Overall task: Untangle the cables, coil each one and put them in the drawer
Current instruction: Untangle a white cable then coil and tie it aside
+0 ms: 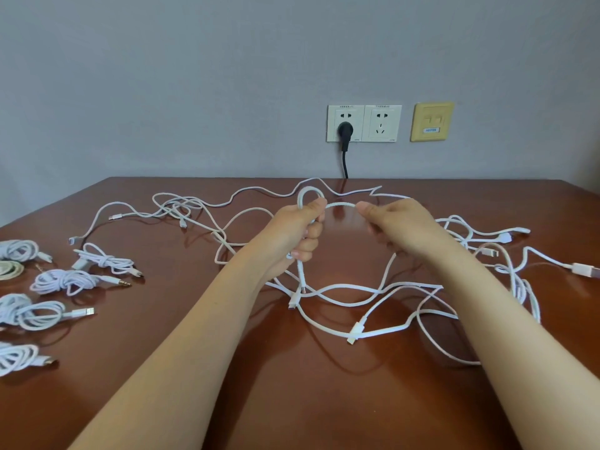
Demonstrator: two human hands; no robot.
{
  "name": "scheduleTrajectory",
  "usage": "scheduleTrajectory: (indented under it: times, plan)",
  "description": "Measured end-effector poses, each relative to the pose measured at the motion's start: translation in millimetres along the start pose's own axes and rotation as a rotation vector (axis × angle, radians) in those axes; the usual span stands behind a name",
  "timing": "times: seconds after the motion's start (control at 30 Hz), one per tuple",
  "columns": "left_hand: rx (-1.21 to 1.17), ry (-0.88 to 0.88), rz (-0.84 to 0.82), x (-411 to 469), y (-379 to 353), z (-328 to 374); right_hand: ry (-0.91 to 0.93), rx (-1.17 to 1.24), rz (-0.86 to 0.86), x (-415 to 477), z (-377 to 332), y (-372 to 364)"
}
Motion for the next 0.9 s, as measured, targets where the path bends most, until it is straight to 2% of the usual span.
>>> scheduleTrajectory:
  times: [0.1,0.3,0.5,0.63,0.73,0.9]
  plan:
    - [0.105,0.052,-0.083,-4,-9,-8,0.087,0.012,0.157,3,-5,13]
    - [0.196,0.09,-0.197,-12,-20,-13,0.239,0.159,0.249,2,-13,17]
    - [0.219,0.056,-0.236,-16,-29,-15,0.33,0.25,0.244,-4,-27,16]
    - [0.276,0.075,-0.22,-13,-25,-20,0.375,0.031,0.262,-12,-37,10]
    - [0.297,0.064,-0.198,-11,-28,-24,0.403,-0.012,0.263,-15,-41,7]
    - [0.217,0.031,-0.126,-9,-25,-19,0.321,0.104,0.102,-9,-34,-8]
Point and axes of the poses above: each hand's wrist, its own x-axis towards the middle knuckle, its own y-axis out of the back of the hand, z = x × y, the point moved 9 cm from there along x, towards the middle knuckle, and after that the axes turned 7 degrees about z, right-handed, at the moved point
